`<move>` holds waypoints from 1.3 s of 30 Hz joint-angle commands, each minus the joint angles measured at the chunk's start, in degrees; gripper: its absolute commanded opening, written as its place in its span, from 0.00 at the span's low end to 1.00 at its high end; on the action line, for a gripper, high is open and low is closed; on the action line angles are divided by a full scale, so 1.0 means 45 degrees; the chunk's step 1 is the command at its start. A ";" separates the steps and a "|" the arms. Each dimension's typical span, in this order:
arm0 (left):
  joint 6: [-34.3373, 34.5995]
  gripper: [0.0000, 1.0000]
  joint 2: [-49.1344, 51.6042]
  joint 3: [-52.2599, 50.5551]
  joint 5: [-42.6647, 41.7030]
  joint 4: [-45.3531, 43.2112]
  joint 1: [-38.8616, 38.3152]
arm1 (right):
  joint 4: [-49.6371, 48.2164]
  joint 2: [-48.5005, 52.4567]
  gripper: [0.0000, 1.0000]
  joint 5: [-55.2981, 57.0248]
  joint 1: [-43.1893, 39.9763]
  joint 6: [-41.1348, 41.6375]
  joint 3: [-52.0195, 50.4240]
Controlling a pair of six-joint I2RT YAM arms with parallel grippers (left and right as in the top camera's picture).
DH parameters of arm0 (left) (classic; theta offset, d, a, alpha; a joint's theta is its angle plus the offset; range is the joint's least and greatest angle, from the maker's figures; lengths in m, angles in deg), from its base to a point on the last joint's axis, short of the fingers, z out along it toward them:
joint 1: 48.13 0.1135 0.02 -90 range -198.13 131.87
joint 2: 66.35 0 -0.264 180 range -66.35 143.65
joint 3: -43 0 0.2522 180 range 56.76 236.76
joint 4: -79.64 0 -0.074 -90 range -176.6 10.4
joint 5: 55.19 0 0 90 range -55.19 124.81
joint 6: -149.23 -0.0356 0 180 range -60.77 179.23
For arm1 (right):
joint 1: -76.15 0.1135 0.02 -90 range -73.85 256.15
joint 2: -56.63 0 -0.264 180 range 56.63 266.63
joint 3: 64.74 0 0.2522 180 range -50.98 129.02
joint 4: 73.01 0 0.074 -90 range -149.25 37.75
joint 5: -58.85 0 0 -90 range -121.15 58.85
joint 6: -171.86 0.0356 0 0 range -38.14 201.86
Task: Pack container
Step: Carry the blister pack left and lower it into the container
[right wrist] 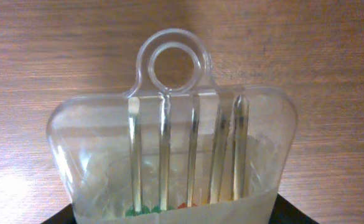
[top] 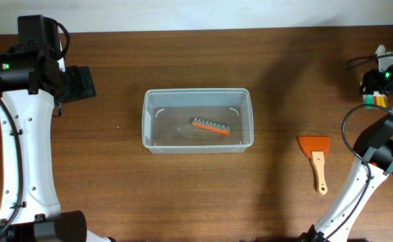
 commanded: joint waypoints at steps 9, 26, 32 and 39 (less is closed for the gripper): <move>-0.0078 0.99 -0.0170 0.0180 0.0136 -0.0034 0.0019 | 0.1166 -0.2594 0.60 0.0000 0.2783 -0.0291 0.2390; -0.0078 0.99 -0.0170 0.0180 0.0136 -0.0034 0.0019 | 0.2958 -0.4532 0.65 -0.2657 0.8548 -0.1307 0.2312; -0.0078 0.99 -0.0170 0.0180 0.0136 -0.0034 0.0019 | 0.3128 -0.4527 0.65 -0.2710 1.0268 -0.2103 0.1855; -0.0078 0.99 -0.0170 0.0180 0.0136 -0.0039 0.0019 | 0.2827 -0.4527 0.65 -0.2710 1.1861 -0.2399 0.0024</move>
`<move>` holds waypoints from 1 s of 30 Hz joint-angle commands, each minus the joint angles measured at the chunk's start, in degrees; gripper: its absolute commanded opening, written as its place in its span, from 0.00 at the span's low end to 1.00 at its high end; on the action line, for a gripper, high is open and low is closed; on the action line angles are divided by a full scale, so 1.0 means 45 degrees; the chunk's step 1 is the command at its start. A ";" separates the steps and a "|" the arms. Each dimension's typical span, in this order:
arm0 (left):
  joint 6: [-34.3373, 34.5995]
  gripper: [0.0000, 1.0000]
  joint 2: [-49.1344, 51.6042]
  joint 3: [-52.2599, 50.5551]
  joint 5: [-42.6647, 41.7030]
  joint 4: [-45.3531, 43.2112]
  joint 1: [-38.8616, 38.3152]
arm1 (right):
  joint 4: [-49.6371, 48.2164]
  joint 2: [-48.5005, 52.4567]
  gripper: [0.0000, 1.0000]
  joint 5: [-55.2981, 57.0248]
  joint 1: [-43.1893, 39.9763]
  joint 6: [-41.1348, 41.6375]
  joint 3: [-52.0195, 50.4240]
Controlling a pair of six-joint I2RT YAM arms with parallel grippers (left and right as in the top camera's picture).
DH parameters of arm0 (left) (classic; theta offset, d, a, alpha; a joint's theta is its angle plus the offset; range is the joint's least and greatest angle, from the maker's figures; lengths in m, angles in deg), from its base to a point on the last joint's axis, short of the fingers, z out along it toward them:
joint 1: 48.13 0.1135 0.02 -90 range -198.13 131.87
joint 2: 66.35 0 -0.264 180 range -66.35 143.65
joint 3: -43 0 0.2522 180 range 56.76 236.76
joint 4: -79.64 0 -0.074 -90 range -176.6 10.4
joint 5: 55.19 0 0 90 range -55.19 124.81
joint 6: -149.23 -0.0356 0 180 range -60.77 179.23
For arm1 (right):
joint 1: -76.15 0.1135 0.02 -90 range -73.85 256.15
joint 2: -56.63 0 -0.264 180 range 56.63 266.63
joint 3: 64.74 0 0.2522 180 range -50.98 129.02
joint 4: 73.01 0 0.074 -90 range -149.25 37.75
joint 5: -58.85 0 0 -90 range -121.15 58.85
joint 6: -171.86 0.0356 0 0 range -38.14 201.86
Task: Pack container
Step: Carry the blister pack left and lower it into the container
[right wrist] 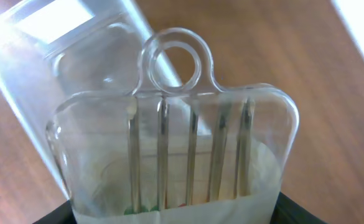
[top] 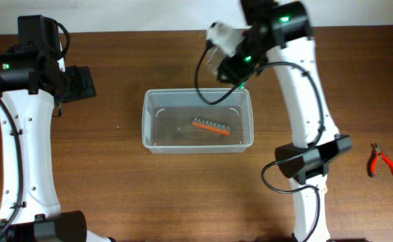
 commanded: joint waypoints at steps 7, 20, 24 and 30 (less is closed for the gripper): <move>-0.0078 0.99 -0.0170 0.0180 0.0136 -0.0029 0.0019 | -0.1253 -0.0350 0.67 -0.0287 0.1768 -0.0937 -0.3857; -0.0078 0.99 -0.0170 0.0180 0.0136 -0.0029 0.0019 | -0.2657 -0.0330 0.69 -0.0291 0.2055 -0.0942 -0.7339; -0.0078 0.99 -0.0170 0.0180 0.0136 -0.0029 0.0019 | -0.3021 -0.0306 0.69 -0.0291 0.2055 -0.0937 -0.7917; -0.0078 0.99 -0.0170 0.0180 0.0136 -0.0034 0.0019 | -0.3643 -0.0306 0.73 -0.0291 0.2055 -0.0937 -0.8942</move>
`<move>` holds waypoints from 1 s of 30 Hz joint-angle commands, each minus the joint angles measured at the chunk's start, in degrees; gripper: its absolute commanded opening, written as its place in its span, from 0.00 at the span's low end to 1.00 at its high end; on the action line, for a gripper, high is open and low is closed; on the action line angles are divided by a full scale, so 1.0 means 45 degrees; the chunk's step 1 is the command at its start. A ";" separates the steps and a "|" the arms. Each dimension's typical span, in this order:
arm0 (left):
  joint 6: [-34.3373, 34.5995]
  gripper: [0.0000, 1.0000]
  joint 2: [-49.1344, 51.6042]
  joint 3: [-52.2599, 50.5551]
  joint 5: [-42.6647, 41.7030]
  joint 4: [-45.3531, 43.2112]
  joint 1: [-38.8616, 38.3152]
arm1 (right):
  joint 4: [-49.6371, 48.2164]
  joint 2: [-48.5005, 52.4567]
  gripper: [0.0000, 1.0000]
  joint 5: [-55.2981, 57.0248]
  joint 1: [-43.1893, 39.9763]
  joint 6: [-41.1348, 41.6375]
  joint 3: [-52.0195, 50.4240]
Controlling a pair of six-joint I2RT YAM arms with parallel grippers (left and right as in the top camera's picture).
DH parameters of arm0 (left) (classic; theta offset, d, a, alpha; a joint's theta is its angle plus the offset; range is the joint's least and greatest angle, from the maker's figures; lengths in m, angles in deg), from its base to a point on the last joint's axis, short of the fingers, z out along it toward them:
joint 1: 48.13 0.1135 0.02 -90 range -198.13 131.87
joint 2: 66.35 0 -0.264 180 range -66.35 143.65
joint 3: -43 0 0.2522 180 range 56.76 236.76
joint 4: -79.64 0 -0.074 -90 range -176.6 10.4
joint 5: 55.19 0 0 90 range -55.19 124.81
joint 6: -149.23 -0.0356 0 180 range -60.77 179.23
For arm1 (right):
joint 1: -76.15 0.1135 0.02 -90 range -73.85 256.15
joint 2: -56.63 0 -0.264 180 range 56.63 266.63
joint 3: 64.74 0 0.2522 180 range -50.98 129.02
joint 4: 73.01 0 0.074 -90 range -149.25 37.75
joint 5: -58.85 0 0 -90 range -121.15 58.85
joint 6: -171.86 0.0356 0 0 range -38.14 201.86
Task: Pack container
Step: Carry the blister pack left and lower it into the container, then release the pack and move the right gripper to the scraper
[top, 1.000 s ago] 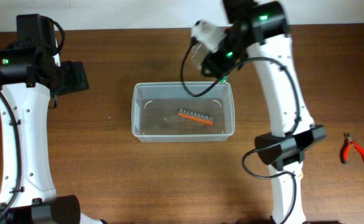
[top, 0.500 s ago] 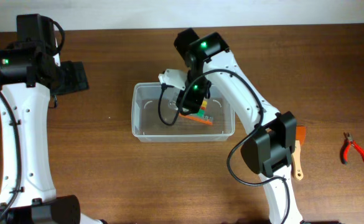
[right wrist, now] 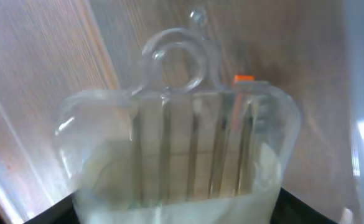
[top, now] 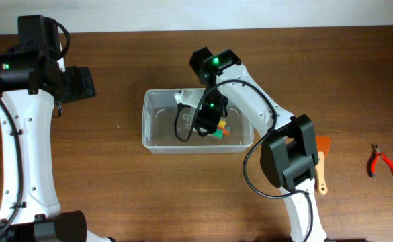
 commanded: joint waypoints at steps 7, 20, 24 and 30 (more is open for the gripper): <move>-0.0078 0.99 -0.0170 0.0180 0.0136 -0.0029 0.0019 | -0.0291 -0.0306 0.86 -0.0248 -0.0015 -0.0155 -0.0491; -0.0078 0.99 -0.0170 0.0180 0.0136 -0.0034 0.0019 | 0.2438 -0.1151 0.99 0.0126 -0.0359 0.0015 0.4415; -0.0078 0.99 -0.0170 0.0180 0.0136 -0.0034 0.0019 | 0.2939 -0.2089 0.99 0.1695 -0.1069 0.1554 0.6334; -0.0078 0.99 -0.0170 0.0180 0.0136 -0.0029 0.0019 | 0.3915 -0.4041 0.99 0.2783 -0.2997 0.3249 0.6693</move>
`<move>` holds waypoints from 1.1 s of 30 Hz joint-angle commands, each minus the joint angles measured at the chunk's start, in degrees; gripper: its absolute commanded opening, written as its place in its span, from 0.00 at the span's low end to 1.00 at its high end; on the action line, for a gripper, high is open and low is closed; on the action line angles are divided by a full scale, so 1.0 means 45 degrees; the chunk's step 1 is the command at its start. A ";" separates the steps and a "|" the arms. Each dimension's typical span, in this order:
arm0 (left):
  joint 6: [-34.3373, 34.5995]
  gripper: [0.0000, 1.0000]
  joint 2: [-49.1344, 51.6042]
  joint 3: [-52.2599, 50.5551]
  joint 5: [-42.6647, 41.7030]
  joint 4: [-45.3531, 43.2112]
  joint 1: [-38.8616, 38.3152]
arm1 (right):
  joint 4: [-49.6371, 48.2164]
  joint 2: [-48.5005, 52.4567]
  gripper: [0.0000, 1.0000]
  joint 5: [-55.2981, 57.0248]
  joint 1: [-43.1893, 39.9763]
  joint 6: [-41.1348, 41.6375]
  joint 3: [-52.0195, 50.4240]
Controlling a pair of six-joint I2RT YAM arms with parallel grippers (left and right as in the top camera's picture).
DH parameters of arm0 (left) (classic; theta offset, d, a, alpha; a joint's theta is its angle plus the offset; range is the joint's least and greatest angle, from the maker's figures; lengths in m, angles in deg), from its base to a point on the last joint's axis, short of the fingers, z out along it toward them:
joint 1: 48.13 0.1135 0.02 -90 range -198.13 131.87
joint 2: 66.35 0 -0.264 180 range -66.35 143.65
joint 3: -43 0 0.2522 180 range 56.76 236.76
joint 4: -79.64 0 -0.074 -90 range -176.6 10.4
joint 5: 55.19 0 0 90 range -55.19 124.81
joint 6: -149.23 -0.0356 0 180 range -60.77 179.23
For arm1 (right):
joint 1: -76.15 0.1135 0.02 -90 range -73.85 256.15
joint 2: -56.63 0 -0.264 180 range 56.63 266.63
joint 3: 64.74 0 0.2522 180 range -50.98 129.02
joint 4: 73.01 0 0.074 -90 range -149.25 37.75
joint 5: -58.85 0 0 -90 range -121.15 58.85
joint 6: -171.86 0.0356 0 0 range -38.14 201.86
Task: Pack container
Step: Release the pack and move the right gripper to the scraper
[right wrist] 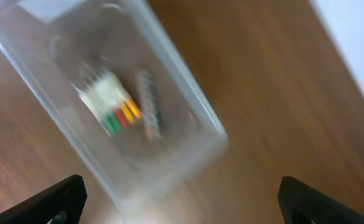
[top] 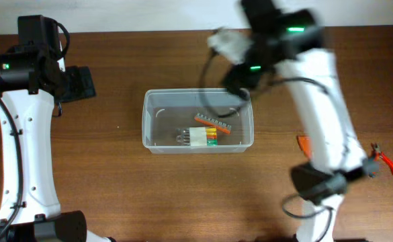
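The clear plastic container (top: 149,134) sits mid-table. In it lie an orange bit holder (top: 213,124) and a clear hang-pack of coloured bits (top: 197,137), side by side. My right gripper (top: 240,77), blurred, hovers above the container's far right corner. Its wrist view looks down on the container (right wrist: 188,118), the pack (right wrist: 107,99) and the holder (right wrist: 149,107). The right gripper (right wrist: 182,202) is open, its fingertips (right wrist: 54,200) wide apart and empty. My left gripper (top: 80,84) stays at the far left, away from the container.
An orange scraper (top: 303,142) lies right of the container, partly hidden by my right arm. Red pliers (top: 384,158) lie near the right table edge. The table's far edge meets a white wall.
My right gripper was down in the container, shut on the clear pack. Now the pack lies in the container beside the bit holder, and the gripper is open and higher up.
My right gripper held the clear pack at the far right of the table, with only the orange holder in the container. Then it held the pack over the container's far rim, then down inside it. Now the pack rests there, released. The left arm stayed still.
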 commanded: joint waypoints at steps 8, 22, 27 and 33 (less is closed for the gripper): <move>-0.0078 0.99 -0.0170 0.0180 0.0136 -0.0034 0.0019 | 0.0165 -0.2900 0.99 0.0933 -0.4080 0.3832 -0.1297; -0.0078 0.99 -0.0170 0.0180 0.0136 -0.0034 0.0019 | -0.0151 -0.8063 0.99 0.1583 -0.6679 0.3827 -1.4450; -0.0078 0.99 -0.0170 0.0180 0.0136 -0.0034 0.0019 | -0.0933 -0.7849 1.00 0.1627 -0.6669 0.3827 -1.4974; -0.0078 0.99 -0.0170 0.0180 0.0136 -0.0034 0.0019 | -0.4376 -0.7368 0.99 0.2739 -0.6693 0.2676 -1.4994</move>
